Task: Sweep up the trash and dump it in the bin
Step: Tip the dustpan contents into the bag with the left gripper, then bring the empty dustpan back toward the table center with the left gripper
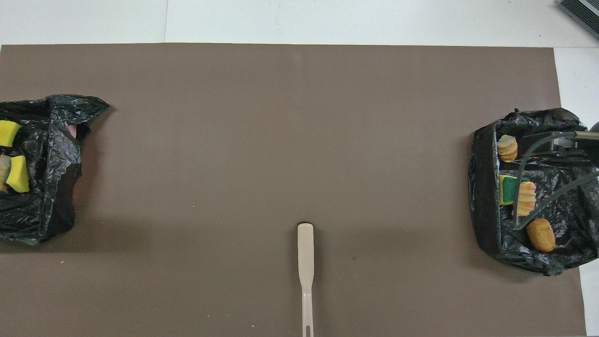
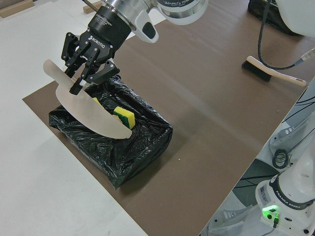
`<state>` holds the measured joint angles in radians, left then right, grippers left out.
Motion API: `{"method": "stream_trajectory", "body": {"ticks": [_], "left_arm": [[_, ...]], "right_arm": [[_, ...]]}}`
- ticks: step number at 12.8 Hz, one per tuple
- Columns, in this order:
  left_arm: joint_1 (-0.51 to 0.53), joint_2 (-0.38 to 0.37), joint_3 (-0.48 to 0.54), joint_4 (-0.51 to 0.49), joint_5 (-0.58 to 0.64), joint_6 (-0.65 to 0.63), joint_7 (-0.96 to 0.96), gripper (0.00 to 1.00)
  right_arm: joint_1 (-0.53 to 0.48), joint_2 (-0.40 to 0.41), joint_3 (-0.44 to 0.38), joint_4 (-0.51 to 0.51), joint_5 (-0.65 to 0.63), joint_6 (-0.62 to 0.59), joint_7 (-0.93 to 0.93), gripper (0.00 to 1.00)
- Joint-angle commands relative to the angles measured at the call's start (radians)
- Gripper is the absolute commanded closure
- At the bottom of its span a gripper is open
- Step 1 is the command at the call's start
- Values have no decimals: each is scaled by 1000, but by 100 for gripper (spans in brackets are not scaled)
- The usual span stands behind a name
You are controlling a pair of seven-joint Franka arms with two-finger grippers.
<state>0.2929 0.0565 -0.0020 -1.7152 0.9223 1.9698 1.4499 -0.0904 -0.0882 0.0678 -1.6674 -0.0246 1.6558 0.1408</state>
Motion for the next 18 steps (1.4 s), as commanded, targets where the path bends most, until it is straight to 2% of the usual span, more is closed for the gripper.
{"method": "stream_trajectory", "body": {"ticks": [1, 4, 6, 7, 11, 14, 18], "left_arm": [[-3, -26, 8, -9, -196, -37, -60, 100], [-5, -27, 4, -12, -372, -107, -244, 100], [-6, -40, 0, -23, -523, -166, -397, 100], [-27, -47, 0, -33, -574, -196, -490, 100], [-176, -70, 0, -66, -730, -276, -955, 100], [-292, -87, 0, -104, -842, -264, -1263, 100], [-470, -76, 0, -147, -962, -172, -1638, 100]], "right_arm": [[-15, -10, -3, 15, -9, -37, -41, 0], [46, -5, -84, 34, 9, -59, -46, 0], [51, 4, -91, 64, 9, -108, -47, 0], [57, -16, -86, 29, 8, -102, -46, 0], [66, -30, -80, 21, 9, -123, -46, 0], [69, -25, -79, 99, 9, -215, -47, 0], [84, -41, -66, 81, 8, -199, -41, 0]]}}
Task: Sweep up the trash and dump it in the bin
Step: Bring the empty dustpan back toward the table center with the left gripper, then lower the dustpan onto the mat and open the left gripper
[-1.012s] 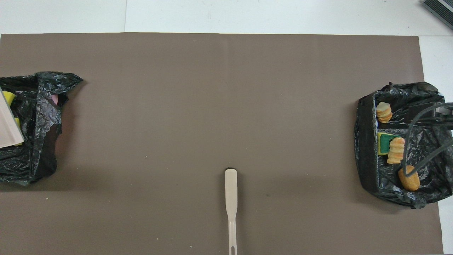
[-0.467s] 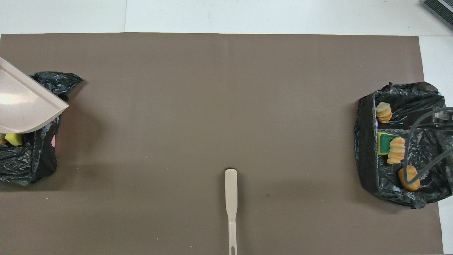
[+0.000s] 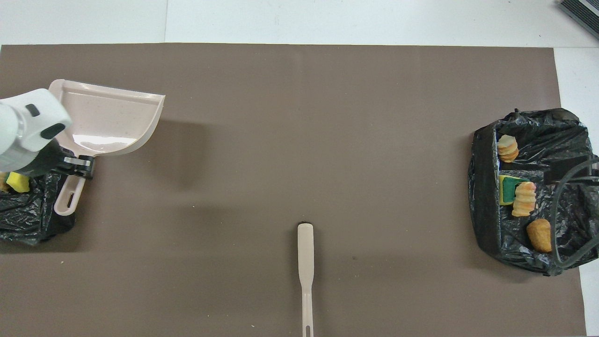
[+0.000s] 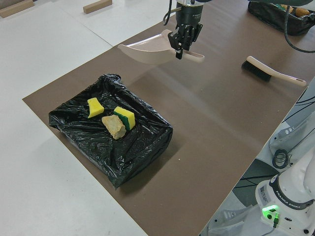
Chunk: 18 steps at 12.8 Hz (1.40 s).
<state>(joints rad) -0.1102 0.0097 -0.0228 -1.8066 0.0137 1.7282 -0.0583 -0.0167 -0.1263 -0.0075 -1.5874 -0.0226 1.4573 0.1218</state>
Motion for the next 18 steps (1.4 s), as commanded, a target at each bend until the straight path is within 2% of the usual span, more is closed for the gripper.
{"method": "stream_trajectory", "body": {"ticks": [1, 5, 10, 12, 14, 18], "left_arm": [[-115, -24, 21, -60, -70, 97, -188, 100], [-310, 33, 21, -62, -106, 210, -420, 100], [-523, 218, 24, -19, -109, 456, -677, 100], [-546, 292, 24, 48, -127, 470, -706, 100], [-572, 334, 24, 50, -130, 528, -716, 100], [-580, 362, 24, 36, -136, 576, -713, 100]], "right_arm": [[17, -3, 11, 1, 7, -2, -25, 0], [4, -3, 9, 1, 4, -2, -25, 0], [4, -4, 9, 1, 4, -2, -25, 0], [4, -3, 9, 1, 4, -2, -25, 0], [4, -3, 9, 0, 4, -2, -25, 0], [4, -3, 9, 1, 4, -2, -25, 0]]}}
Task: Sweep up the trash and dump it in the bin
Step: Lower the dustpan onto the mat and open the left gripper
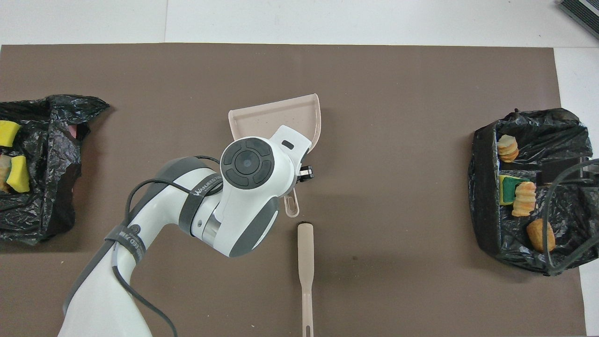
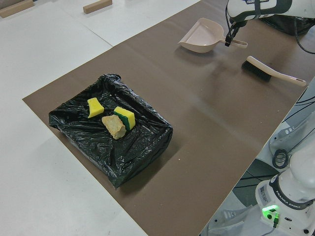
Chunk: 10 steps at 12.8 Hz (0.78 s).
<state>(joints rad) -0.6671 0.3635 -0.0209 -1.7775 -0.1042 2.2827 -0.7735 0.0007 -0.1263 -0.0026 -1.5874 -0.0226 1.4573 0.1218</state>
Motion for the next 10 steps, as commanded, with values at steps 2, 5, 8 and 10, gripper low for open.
{"method": "stream_trajectory", "body": {"ticks": [2, 5, 8, 10], "left_arm": [[-17, 9, 22, -14, -20, 57, 10, 71], [-12, 6, 22, -13, -20, 46, 8, 0], [20, -24, 35, 0, -17, -7, 6, 0], [78, -60, 36, 9, -9, -75, 37, 0]], "right_arm": [[-13, -3, 4, 1, 4, -2, -25, 0], [-13, -3, 4, 1, 4, -2, -25, 0], [-13, -3, 4, 0, 4, -2, -25, 0], [-13, -3, 4, 0, 4, -2, -25, 0]]}}
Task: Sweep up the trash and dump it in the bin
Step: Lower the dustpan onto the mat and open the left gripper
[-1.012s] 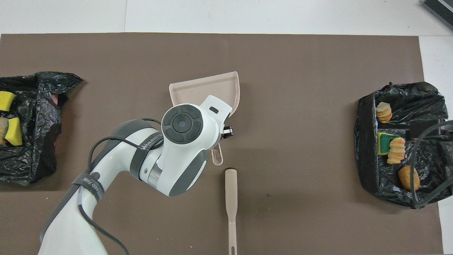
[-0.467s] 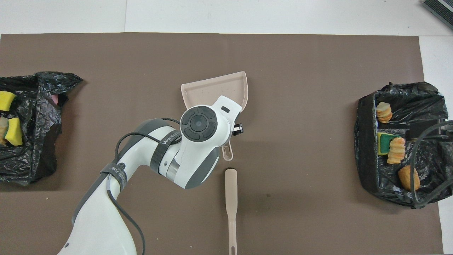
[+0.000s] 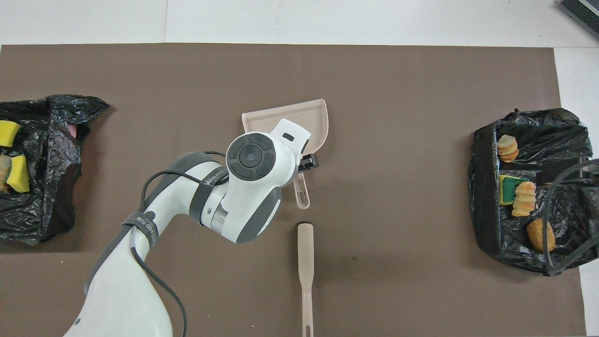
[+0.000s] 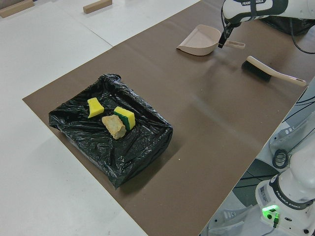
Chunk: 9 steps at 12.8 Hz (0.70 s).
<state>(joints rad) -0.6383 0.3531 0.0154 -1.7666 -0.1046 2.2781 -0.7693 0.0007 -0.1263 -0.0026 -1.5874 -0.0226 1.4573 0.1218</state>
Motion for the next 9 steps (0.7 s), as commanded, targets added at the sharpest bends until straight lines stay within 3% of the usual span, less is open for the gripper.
{"method": "stream_trajectory", "body": {"ticks": [1, 9], "left_arm": [[84, -62, 0, 15, -7, -115, 103, 0], [434, -206, 0, 117, -17, -524, 730, 0]], "right_arm": [[-13, -4, 4, 0, 4, -2, -25, 0], [-13, -3, 4, 0, 4, -2, -25, 0]]}}
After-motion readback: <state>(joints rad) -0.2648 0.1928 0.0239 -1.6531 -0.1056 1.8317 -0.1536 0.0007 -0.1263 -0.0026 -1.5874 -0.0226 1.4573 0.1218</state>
